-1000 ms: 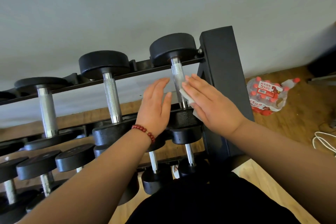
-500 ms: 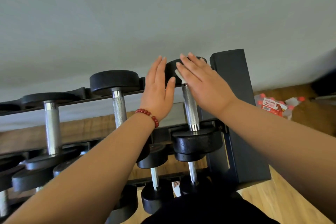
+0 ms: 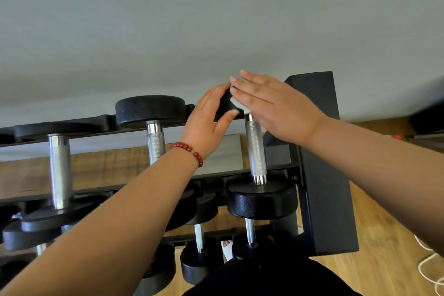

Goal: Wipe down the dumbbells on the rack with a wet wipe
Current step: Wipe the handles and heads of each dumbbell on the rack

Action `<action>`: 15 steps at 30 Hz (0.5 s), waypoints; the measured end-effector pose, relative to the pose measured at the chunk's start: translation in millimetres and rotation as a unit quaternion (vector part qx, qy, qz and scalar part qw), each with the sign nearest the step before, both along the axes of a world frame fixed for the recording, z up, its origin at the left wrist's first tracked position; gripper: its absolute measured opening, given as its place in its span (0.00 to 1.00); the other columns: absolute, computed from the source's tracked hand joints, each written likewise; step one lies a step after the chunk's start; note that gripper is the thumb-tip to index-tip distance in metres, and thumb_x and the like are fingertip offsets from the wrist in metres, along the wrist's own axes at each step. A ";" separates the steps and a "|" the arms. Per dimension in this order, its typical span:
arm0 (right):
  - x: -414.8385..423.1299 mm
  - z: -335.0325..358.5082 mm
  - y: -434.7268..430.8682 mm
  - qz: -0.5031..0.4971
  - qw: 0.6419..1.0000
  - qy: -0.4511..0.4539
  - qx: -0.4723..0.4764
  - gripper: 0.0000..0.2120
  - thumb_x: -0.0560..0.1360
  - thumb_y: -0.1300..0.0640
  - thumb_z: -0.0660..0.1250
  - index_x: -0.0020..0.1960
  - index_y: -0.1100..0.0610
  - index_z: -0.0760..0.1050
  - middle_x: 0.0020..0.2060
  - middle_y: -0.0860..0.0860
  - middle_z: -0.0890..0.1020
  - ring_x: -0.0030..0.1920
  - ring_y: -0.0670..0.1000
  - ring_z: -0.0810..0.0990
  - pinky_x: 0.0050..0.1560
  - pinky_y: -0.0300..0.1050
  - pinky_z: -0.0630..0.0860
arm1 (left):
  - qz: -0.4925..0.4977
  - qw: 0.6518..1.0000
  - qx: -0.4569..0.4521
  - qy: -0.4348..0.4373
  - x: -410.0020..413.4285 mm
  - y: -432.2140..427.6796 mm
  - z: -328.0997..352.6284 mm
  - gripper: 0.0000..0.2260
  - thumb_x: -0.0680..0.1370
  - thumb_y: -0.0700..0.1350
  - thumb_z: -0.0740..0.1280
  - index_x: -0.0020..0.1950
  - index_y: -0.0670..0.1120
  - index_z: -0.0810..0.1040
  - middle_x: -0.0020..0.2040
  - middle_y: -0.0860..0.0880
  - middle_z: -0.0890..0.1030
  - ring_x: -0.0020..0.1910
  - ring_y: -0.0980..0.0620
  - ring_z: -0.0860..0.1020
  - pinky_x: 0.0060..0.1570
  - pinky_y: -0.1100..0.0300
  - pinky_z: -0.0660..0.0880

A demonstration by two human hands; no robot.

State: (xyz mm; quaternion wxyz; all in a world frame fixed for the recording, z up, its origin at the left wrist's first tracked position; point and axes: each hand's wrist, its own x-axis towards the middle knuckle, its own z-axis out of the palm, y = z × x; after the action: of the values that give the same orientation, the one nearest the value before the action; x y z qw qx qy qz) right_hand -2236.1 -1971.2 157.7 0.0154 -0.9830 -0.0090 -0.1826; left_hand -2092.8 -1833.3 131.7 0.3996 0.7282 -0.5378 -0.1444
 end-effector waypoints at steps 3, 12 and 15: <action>-21.5 -5.4 -15.8 0.009 1.000 0.000 0.018 0.23 0.78 0.63 0.56 0.73 0.63 0.61 0.72 0.60 0.66 0.75 0.57 0.59 0.76 0.46 0.53 | -0.008 1.000 0.017 0.010 8.0 0.3 0.6 0.23 0.80 0.48 0.65 0.74 0.48 0.66 0.63 0.59 0.68 0.61 0.65 0.67 0.58 0.80 0.62; 8.1 -4.0 3.5 -0.020 0.998 -0.043 0.046 0.20 0.84 0.56 0.51 0.71 0.64 0.68 0.71 0.59 0.69 0.74 0.60 0.62 0.75 0.54 0.59 | -0.012 1.000 -0.004 0.000 8.6 0.7 -0.7 0.22 0.80 0.49 0.64 0.73 0.46 0.67 0.64 0.57 0.70 0.62 0.63 0.68 0.61 0.78 0.62; -9.0 -20.3 11.5 -0.078 0.993 -0.064 0.060 0.20 0.84 0.55 0.50 0.73 0.63 0.64 0.72 0.60 0.67 0.74 0.60 0.61 0.76 0.54 0.57 | -0.014 1.000 0.003 0.000 9.4 1.1 -0.3 0.23 0.80 0.49 0.64 0.74 0.46 0.66 0.64 0.57 0.69 0.61 0.63 0.67 0.59 0.79 0.62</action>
State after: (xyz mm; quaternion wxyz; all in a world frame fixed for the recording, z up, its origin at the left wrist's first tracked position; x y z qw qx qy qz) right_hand -2245.1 -1959.7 137.4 0.0598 -0.9642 0.0773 -0.2463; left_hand -2083.3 -1832.2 131.4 0.3957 0.7215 -0.5476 -0.1516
